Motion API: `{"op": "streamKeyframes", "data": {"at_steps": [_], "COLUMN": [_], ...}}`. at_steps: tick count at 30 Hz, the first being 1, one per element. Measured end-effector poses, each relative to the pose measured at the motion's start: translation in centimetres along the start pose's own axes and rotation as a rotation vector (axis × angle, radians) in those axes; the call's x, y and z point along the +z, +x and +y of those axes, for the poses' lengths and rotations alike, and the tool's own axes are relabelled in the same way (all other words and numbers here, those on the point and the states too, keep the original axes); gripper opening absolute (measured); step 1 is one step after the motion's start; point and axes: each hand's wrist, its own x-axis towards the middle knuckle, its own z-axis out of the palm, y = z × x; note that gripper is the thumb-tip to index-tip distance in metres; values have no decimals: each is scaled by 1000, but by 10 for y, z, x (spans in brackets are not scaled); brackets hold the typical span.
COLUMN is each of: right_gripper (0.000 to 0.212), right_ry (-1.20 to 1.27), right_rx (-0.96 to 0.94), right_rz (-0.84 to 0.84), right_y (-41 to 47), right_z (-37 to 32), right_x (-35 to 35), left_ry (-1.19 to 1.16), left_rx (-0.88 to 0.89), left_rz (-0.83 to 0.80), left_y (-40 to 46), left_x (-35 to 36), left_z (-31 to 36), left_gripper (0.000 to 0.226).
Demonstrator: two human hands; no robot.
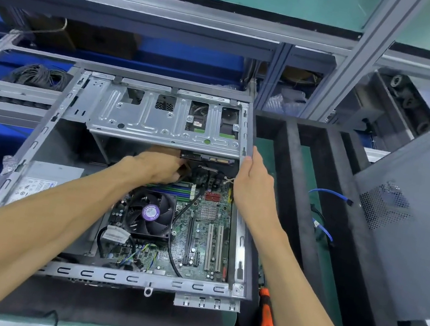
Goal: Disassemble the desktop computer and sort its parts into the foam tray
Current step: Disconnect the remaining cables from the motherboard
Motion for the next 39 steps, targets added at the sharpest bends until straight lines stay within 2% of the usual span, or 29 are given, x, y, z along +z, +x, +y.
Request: {"op": "streamKeyframes", "data": {"at_steps": [5,7,10,12,18,21,23,25,31,35,37,39], "right_gripper": [54,54,54,54,53,53,53,53,52,50,50,49], "right_ry": [14,21,26,26,19,15,14,15,54,100,121,138], "right_rx": [-10,-7,-4,-6,2,-1,-5,-9,0,4,11,18], "right_rz": [6,7,13,17,16,11,14,14,8,23,32,32], "right_y": [0,0,1,2,3,2,2,1,-1,-4,-5,-5], "right_z": [1,1,2,3,2,1,1,0,-2,-5,-6,-6], "right_x": [0,0,0,1,0,0,-1,-1,-2,-3,-4,-4], "left_ry": [52,39,-13,-52,33,12,-11,-4,-8,189,252,162], "left_rx": [70,63,-39,-78,84,35,-4,27,131,138,193,229], "left_rz": [187,130,-73,-106,157,43,-68,-98,5,95,180,243], "left_y": [-9,-7,2,4,-7,-4,0,1,-21,-45,-53,-58], "left_x": [9,7,-7,-9,7,0,-9,-13,-23,-23,-18,-15], "left_z": [5,4,0,-3,3,1,-5,-11,-12,5,17,31], "left_gripper": [16,13,19,16,11,11,19,27,27,6,28,34]}}
